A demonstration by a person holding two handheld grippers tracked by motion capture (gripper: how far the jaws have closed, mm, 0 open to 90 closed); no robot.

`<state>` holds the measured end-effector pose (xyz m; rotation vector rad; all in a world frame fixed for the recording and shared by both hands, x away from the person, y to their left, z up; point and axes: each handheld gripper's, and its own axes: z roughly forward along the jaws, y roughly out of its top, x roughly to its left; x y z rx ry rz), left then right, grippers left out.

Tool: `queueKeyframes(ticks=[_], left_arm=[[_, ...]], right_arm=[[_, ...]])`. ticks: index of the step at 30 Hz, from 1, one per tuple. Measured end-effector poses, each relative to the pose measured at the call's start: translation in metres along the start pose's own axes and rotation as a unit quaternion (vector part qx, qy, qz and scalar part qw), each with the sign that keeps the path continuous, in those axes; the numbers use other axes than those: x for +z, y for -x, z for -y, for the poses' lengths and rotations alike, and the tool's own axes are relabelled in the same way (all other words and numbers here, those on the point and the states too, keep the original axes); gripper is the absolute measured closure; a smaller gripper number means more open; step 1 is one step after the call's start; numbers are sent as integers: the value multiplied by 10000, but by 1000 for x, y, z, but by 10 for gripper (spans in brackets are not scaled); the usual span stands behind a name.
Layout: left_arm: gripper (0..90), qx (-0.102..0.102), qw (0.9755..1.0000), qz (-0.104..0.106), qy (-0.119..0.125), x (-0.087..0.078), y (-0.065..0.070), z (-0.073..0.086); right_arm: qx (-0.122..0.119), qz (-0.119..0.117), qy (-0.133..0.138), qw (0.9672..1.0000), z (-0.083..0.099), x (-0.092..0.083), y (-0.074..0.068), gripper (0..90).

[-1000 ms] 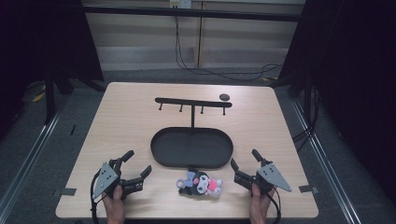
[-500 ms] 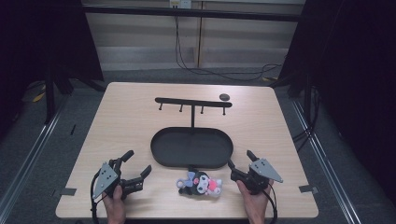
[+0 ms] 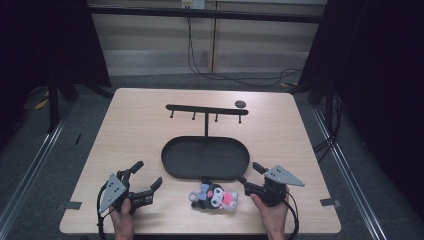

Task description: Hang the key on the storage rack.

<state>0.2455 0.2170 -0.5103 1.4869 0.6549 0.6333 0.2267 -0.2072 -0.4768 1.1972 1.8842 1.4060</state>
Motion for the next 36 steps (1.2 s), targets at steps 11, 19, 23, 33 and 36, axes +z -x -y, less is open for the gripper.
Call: queueKeyframes(ticks=[11, 19, 23, 33, 36], left_arm=[[155, 0, 10000, 2, 2, 0, 0, 0], [155, 21, 10000, -2, -1, 0, 0, 0], [155, 31, 10000, -12, 6, 0, 0, 0], [155, 5, 10000, 0, 3, 0, 0, 0], [155, 21, 10000, 0, 0, 0, 0, 0]], right_arm=[[-230, -609, -515, 9965, -21, 8, -11, 319], [-665, -1023, -799, 9893, -40, 17, -25, 276], [-757, -1219, -980, 9848, -48, 26, -31, 268], [-964, -1666, -1690, 9666, -63, 51, -46, 304], [-975, -1817, -1854, 9608, -65, 56, -48, 303]])
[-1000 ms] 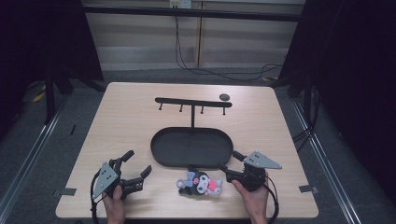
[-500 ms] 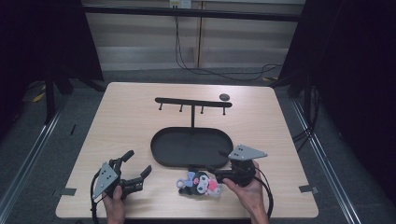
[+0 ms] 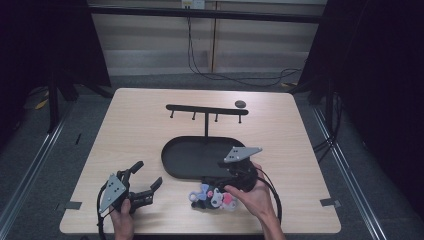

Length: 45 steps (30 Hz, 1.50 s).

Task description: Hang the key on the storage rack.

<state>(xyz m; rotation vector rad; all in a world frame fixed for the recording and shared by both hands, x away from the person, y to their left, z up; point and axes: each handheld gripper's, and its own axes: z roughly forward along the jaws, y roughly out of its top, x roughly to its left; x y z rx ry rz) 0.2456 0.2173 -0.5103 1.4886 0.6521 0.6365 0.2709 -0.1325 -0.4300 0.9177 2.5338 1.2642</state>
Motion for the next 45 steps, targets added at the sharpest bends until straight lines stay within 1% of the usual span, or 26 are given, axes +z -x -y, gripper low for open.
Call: queueKeyframes(ticks=[2, 5, 7, 9, 10, 11, 13, 14, 16, 17, 18, 19, 21, 22, 23, 25, 26, 27, 28, 29, 30, 31, 32, 34, 41, 45], left_arm=[[155, 1, 10000, 0, 1, 0, 0, 0], [155, 0, 10000, 0, 0, 0, 0, 0], [155, 0, 10000, 0, 2, 0, 0, 0], [155, -8, 10000, -9, 12, 0, 0, 0], [155, 0, 10000, 0, 2, 0, 0, 0], [155, 0, 10000, 0, 2, 0, 0, 0], [155, -13, 10000, 1, 3, 0, 0, 0], [155, 0, 10000, 1, 1, 0, 0, 0], [155, -3, 10000, 1, 2, 0, 0, 0], [155, -2, 10000, 1, 1, 0, 0, 0], [155, -14, 10000, 1, 5, 0, 0, 0], [155, -14, 10000, 1, 5, 0, 0, 0], [155, 0, 10000, 2, 0, 0, 0, 0], [155, 0, 10000, 2, 0, 0, 0, 0], [155, -15, 10000, 8, 3, 0, 0, 0], [155, -1, 10000, 9, 1, 0, 0, 0], [155, -1, 10000, 9, 1, 0, 0, 0], [155, -1, 10000, 8, 1, 0, 0, 0], [155, -2, 10000, 9, 2, 0, 0, 0], [155, -3, 10000, 7, 3, 0, 0, 0], [155, -12, 10000, 8, 4, 0, 0, 0], [155, -1, 10000, 8, 2, 0, 0, 0], [155, -1, 10000, 11, 7, 0, 0, 0], [155, 0, 10000, 8, 2, 0, 0, 0], [155, 2, 10000, 13, 2, 0, 0, 0], [155, 2, 10000, 15, 1, 0, 0, 0]], right_arm=[[-105, -120, -225, 9996, -6, 6, -3, 310], [-205, -123, -336, 9991, -10, 9, -5, 345], [-274, -249, -470, 9982, -16, 14, -6, 389], [-322, -337, -593, 9972, -20, 17, -6, 394], [-358, -414, -743, 9957, -23, 19, -6, 394], [-358, -414, -743, 9957, -23, 19, -6, 394], [-321, -545, -956, 9934, -28, 23, -4, 395], [-388, -614, -1157, 9906, -32, 27, -2, 410], [-436, -611, -1225, 9896, -33, 29, -2, 409], [-457, -717, -1372, 9869, -35, 35, -2, 410], [-466, -758, -1453, 9854, -37, 38, -2, 425], [-554, -753, -1488, 9844, -38, 40, -2, 449], [-551, -932, -1509, 9826, -41, 44, -2, 479], [-551, -932, -1509, 9826, -41, 44, -2, 479], [-540, -1137, -1601, 9791, -43, 49, -2, 524], [-616, -1195, -1827, 9739, -45, 56, -3, 560], [-616, -1195, -1827, 9739, -45, 56, -3, 560], [-642, -1231, -2063, 9686, -47, 62, -3, 575], [-642, -1231, -2063, 9686, -47, 62, -3, 575], [-577, -1377, -2149, 9652, -49, 66, -1, 593], [-599, -1392, -2276, 9619, -50, 69, -1, 602], [-633, -1395, -2335, 9602, -51, 72, -1, 610], [-630, -1454, -2465, 9561, -52, 74, -1, 622], [-659, -1512, -2513, 9537, -53, 77, -1, 643], [-572, -1734, -2918, 9389, -49, 87, 2, 710], [-596, -1733, -3097, 9330, -47, 92, 2, 727]])
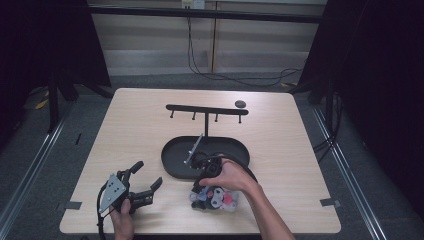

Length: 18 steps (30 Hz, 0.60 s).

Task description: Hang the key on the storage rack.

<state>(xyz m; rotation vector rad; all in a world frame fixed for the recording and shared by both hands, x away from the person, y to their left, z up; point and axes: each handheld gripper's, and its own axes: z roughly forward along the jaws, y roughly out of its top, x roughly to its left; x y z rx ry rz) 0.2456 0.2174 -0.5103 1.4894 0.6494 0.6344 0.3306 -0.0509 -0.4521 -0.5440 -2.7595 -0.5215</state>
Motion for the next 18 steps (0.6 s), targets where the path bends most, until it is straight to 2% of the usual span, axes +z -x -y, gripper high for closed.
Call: queueKeyframes(ticks=[5, 8, 10, 16, 18], left_arm=[[155, -3, 10000, 0, 1, 0, 0, 0], [155, -3, 10000, 1, 6, 0, 0, 0], [155, -1, 10000, -1, 2, 0, 0, 0], [155, -26, 10000, 2, 21, 0, 0, 0], [155, -106, 9999, -3, 64, 1, 1, 0]], right_arm=[[-138, -23, -296, 9995, -5, 2, 0, 721], [-123, -43, -505, 9986, -8, 4, -1, 711], [-220, -70, -647, 9976, -9, 6, 1, 710], [-220, -129, -988, 9948, -10, 13, 3, 727], [-223, -129, -1050, 9941, -9, 16, 4, 727]])
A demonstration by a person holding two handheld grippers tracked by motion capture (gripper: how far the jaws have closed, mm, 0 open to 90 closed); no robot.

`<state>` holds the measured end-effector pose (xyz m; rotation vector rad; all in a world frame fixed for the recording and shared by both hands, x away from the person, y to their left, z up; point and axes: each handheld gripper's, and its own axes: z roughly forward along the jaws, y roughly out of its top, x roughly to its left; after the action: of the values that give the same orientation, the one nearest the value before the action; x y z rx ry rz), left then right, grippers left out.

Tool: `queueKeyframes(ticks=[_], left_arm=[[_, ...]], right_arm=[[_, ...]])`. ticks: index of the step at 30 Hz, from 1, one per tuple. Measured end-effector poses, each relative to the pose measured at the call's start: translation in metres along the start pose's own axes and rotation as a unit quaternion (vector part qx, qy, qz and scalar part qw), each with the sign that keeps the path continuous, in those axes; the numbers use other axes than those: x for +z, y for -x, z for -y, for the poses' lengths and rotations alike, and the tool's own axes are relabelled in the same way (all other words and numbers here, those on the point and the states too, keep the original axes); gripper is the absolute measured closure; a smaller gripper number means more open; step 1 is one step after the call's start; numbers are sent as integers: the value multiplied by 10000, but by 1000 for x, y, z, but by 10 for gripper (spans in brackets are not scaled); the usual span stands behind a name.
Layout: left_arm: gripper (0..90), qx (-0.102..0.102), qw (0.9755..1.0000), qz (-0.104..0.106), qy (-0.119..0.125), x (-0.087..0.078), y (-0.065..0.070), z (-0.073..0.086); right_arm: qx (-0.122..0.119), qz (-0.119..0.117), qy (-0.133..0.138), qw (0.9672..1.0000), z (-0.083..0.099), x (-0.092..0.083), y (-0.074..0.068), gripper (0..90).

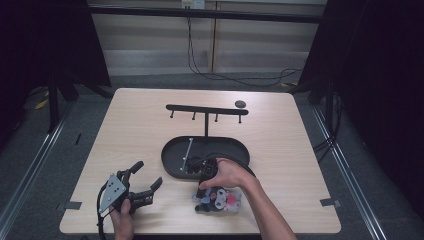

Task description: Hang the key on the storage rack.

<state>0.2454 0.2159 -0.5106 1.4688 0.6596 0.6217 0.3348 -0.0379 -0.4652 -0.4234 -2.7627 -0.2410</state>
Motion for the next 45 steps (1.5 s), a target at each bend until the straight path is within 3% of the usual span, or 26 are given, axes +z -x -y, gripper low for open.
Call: queueKeyframes(ticks=[5, 8, 15, 18, 24, 28, 35, 40, 45], left_arm=[[155, 84, 9999, 26, -58, -1, -1, 0], [155, 84, 9999, 25, -58, -1, -1, 0], [155, 83, 9999, 25, -59, -1, -1, 0], [155, 1, 10000, 15, 0, 0, 0, 0], [155, 83, 9999, 26, -59, -1, -1, 0], [155, 17, 10000, 19, -12, 0, 0, 0], [155, 87, 9999, 26, -60, -1, -1, 0], [155, 82, 9999, 26, -59, -1, -1, 0], [155, 27, 10000, 20, -19, 0, 0, 0]], right_arm=[[24, -95, -184, 9998, 1, 5, 2, 738], [26, -113, -257, 9996, 3, 8, 1, 797], [6, -124, -237, 9996, 5, 6, 2, 848], [-16, -67, -159, 9998, 5, 1, 0, 853], [10, 8, -156, 9999, 7, -8, -3, 854], [2, 52, -177, 9998, 7, -3, -1, 833], [-107, 175, -383, 9991, 4, 6, -4, 775], [-141, 140, -495, 9986, 3, 9, -5, 856], [-109, 165, -322, 9993, 4, 1, -5, 867]])
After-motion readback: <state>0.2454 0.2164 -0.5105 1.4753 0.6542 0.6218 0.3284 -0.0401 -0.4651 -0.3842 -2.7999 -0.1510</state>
